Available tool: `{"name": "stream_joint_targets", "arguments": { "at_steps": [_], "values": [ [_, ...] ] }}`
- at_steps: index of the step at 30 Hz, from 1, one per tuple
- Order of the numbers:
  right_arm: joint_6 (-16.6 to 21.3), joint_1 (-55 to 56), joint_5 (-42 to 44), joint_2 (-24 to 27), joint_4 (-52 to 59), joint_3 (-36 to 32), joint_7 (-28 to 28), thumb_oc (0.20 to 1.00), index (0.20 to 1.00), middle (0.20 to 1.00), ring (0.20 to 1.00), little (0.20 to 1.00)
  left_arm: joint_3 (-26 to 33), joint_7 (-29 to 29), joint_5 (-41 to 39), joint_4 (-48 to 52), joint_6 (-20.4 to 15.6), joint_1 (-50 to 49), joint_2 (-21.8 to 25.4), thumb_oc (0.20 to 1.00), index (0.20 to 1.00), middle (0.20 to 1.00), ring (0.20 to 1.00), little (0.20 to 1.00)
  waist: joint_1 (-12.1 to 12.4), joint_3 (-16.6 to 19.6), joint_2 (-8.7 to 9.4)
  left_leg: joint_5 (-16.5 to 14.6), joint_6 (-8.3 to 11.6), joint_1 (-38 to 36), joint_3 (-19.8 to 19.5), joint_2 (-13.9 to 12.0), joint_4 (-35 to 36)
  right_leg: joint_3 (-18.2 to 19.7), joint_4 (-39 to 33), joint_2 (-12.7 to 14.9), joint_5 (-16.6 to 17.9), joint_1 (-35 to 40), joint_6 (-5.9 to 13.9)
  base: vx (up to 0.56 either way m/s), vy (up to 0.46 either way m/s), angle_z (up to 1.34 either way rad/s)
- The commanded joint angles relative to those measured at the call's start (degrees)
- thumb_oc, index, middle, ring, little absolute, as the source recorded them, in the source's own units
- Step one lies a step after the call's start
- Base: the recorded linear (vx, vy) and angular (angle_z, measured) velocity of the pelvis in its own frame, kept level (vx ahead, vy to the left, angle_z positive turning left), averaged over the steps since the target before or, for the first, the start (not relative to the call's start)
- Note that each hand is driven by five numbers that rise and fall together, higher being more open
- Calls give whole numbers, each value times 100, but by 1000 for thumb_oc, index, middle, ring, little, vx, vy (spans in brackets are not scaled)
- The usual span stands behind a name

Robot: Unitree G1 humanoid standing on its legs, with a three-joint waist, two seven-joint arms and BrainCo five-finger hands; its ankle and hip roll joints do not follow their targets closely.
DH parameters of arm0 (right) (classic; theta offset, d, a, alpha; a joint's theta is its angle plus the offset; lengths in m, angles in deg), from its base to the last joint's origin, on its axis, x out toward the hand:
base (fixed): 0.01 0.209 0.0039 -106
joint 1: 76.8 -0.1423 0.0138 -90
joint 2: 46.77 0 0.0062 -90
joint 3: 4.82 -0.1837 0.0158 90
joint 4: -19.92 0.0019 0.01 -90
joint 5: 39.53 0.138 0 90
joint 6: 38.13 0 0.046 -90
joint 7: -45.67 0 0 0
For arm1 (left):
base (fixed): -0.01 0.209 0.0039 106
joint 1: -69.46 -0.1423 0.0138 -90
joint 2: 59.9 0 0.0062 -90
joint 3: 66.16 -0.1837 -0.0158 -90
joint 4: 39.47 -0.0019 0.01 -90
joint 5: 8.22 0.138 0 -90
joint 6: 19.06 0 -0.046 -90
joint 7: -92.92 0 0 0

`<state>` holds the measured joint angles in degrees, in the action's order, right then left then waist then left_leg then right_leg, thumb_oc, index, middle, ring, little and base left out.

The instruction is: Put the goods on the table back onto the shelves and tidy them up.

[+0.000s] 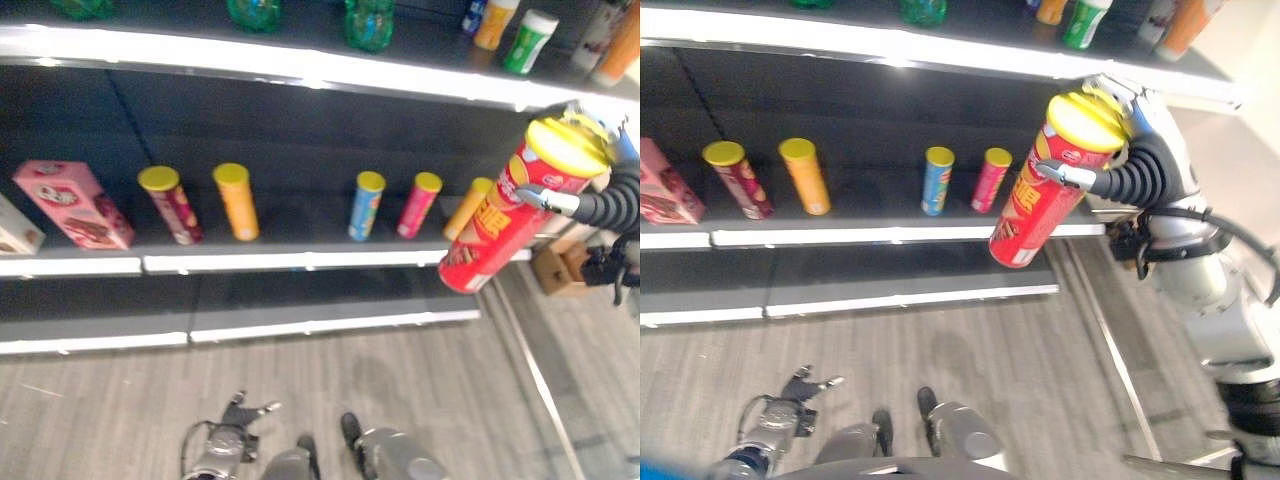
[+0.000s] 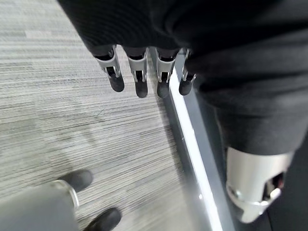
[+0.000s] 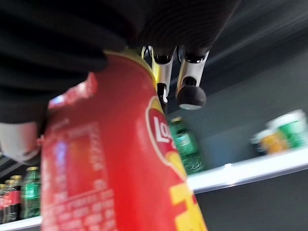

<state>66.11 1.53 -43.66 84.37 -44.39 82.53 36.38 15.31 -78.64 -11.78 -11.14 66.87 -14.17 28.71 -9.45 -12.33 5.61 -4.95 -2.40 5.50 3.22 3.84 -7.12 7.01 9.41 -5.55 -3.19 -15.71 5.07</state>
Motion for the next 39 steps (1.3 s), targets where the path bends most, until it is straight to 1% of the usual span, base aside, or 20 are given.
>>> {"name": "stream_joint_targets", "arguments": {
  "at_steps": [1,5,9,10,11,12,13,14,15,16,17,18,19,20,21,22,23,25,32,39],
  "values": [
    [92,-371,96,22,-274,-424,-179,200,200,200,200,200,-100,-4,283,327,-219,19,415,1000,1000,1000,1000,1000,23,176,228,-49,352,-904,-409,-151,1104,-428,-990,336,607,653,183,64,-17,20],
    [124,-226,63,57,-136,-494,-157,200,200,200,200,200,-108,-16,306,468,-240,-68,414,1000,1000,1000,1000,1000,101,159,280,-422,383,-772,-385,-116,491,-562,-1159,517,612,938,66,54,-59,54],
    [214,-17,153,148,16,-558,-40,200,200,200,200,200,-126,-67,311,589,-242,-181,373,1000,1000,1000,1000,1000,89,116,246,-990,572,-485,-182,-207,-816,-705,-1229,603,491,1269,-25,103,-43,39],
    [211,40,165,163,9,-571,-4,200,200,200,200,200,-100,-84,309,596,-252,-232,376,1000,1000,1000,1000,1000,99,94,222,-993,636,-382,-130,-277,-1297,-711,-1243,590,444,1395,-68,103,-33,36],
    [173,115,166,168,14,-561,58,200,200,200,200,200,-98,-92,313,686,-227,-295,342,1000,1000,1000,1000,1000,187,-33,224,-653,790,34,-254,-310,-2439,-683,-1290,564,365,1609,-192,65,-27,36],
    [172,121,167,167,16,-568,58,200,200,200,200,200,-101,-92,313,691,-224,-295,343,1000,1000,1000,1000,1000,182,-41,209,-678,794,67,-268,-326,-2504,-695,-1295,547,370,1612,-196,42,-41,38],
    [168,102,180,139,-6,-523,52,200,200,200,200,200,-95,-40,274,804,-211,-275,347,1000,1000,1000,1000,1000,263,-150,235,-444,864,395,-355,-307,-3231,-685,-1349,534,349,1732,-242,2,-37,20],
    [159,143,202,104,-16,-514,37,200,200,200,200,200,-71,-30,259,838,-203,-303,371,1000,1000,1000,1000,1000,293,-182,214,-442,817,504,-341,-354,-3332,-702,-1370,494,300,1768,-251,79,-48,-3],
    [89,305,185,130,-81,-585,60,200,200,200,200,200,-10,-25,196,854,-176,-360,396,1000,1000,1000,1000,1000,295,-171,237,-447,830,744,-309,-672,-3034,-724,-1419,562,262,1850,-169,78,-28,-15],
    [88,319,186,131,-76,-592,61,200,200,200,200,200,-16,-25,194,856,-176,-365,394,1000,1000,1000,1000,1000,306,-166,238,-451,834,723,-301,-673,-3011,-716,-1421,563,257,1856,-170,157,25,-8],
    [64,348,188,112,-85,-599,82,200,200,200,200,200,5,-33,184,836,-181,-413,376,1000,1000,1000,1000,1000,307,-117,231,-538,821,579,-300,-850,-2375,-708,-1426,638,227,1867,-120,174,74,-5],
    [76,343,217,60,-97,-553,98,200,200,200,200,200,7,3,169,831,-192,-437,378,1000,1000,1000,1000,1000,346,-58,228,-428,833,422,-413,-974,-1589,-639,-1431,693,218,1852,-71,247,140,-3],
    [69,271,246,29,-143,-466,86,200,200,200,200,200,22,24,131,851,-203,-472,408,1000,1000,1000,1000,1000,453,-17,154,-173,848,296,-669,-1070,-691,-542,-1436,658,137,1855,-43,217,160,-10],
    [72,211,271,3,-209,-355,83,200,200,200,200,200,32,61,96,868,-195,-445,437,1000,1000,1000,1000,1000,542,23,107,205,868,277,-962,-1134,-10,-477,-1441,669,71,1828,-24,191,153,-14],
    [49,225,259,41,-248,-378,70,200,200,200,200,200,63,33,72,840,-183,-500,448,1000,1000,1000,1000,1000,529,99,50,304,862,107,-1082,-1175,612,-463,-1441,660,3,1839,-15,197,157,-57],
    [14,336,164,45,-334,-442,59,200,200,200,200,200,79,10,96,782,-165,-518,443,1000,1000,1000,1000,1000,486,174,-33,477,961,-60,-1002,-1214,934,-490,-1441,662,-34,1888,8,152,97,-50],
    [15,355,162,48,-328,-454,57,200,200,200,200,200,70,10,96,780,-166,-520,440,1000,1000,1000,1000,1000,500,171,-40,517,967,-112,-990,-1227,1015,-486,-1441,655,-37,1899,4,165,172,-47],
    [-59,363,46,-29,-383,-415,-31,200,200,200,200,200,97,54,114,787,-174,-554,457,1000,1000,1000,1000,1000,448,205,-124,551,983,-289,-775,-1126,1187,-490,-1432,790,31,1798,89,102,186,-32],
    [-113,-242,-172,-286,-435,245,-84,200,200,200,200,200,127,297,78,811,-179,-484,485,1000,1000,1000,1000,1000,543,74,-99,442,811,-315,-230,-921,1212,-315,-1441,1151,231,1567,340,48,120,-37],
    [-183,-414,-309,-327,-651,516,-101,200,200,200,200,200,24,319,62,968,-201,-456,484,1000,1000,1000,1000,1000,555,-3,-155,423,758,-225,-162,-856,1212,-329,-1441,1269,285,1444,412,37,28,-11]
  ]
}}
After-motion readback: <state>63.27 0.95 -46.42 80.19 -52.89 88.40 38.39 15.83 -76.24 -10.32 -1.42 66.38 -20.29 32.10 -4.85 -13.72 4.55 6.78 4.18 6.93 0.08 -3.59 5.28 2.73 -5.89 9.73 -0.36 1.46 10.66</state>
